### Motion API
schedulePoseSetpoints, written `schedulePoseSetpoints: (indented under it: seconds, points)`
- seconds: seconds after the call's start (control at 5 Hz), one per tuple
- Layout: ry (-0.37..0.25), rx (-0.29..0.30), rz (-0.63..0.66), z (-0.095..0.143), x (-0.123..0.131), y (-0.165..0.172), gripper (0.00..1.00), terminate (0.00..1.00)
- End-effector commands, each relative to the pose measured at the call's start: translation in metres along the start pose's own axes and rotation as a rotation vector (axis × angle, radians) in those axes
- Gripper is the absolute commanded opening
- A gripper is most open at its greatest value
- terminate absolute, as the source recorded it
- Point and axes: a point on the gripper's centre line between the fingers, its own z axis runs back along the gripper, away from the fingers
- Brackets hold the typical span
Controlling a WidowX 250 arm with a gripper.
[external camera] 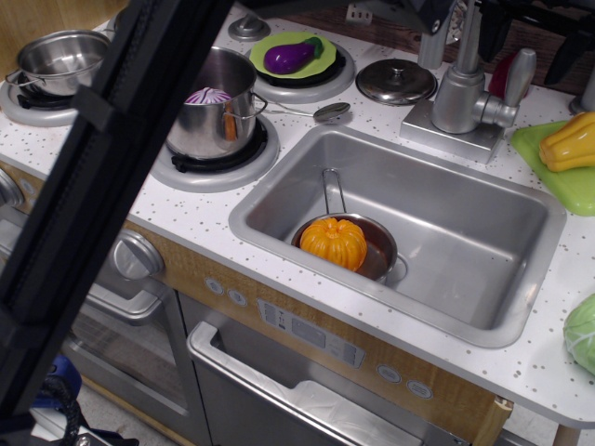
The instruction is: Turn lever vertical to front
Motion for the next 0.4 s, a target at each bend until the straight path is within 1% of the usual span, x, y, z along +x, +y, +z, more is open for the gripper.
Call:
schedulePoseSetpoints:
  seconds: [0.0,0.2]
  points:
    - [0.0,0.0,0.0,0.0,0.0,0.0,1.0,0.0]
    - [-0.07,0.032,0.005,0.0053,0.0051,-0.0022,1.0,0.0]
